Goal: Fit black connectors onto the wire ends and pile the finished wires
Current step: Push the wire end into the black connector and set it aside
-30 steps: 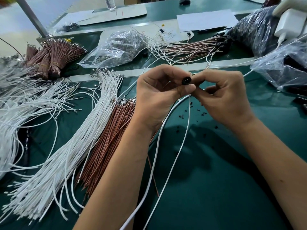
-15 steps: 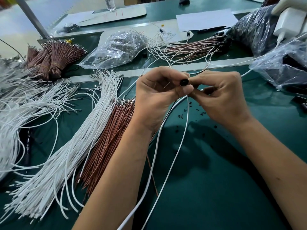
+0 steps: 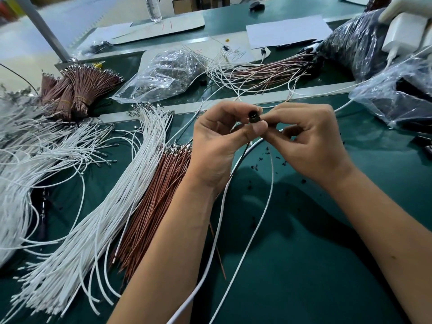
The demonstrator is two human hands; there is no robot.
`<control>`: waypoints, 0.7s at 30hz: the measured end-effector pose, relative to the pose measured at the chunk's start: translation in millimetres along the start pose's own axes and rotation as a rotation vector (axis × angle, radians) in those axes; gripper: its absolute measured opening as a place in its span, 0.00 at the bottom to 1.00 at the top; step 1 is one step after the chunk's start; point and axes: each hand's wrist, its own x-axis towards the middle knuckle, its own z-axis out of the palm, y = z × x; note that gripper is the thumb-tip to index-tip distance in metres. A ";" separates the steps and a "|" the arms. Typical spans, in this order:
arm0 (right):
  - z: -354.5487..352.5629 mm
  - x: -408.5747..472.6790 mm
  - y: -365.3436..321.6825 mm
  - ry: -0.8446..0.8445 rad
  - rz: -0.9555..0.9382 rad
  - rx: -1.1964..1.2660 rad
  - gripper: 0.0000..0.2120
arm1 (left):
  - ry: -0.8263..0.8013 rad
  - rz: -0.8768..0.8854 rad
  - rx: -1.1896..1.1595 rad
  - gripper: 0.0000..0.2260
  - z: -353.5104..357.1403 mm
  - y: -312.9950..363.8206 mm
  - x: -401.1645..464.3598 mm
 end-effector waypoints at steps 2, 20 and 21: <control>0.8 0.4 -0.9 0.000 0.006 -0.004 0.07 | 0.011 -0.027 0.023 0.11 -2.3 0.3 0.9; 5.1 -0.7 5.1 -0.092 0.128 0.033 0.08 | 0.300 -0.196 0.026 0.05 8.6 -4.1 -1.2; 5.4 -1.1 5.3 -0.094 0.142 0.057 0.08 | 0.301 -0.200 0.016 0.05 9.2 -4.0 -1.3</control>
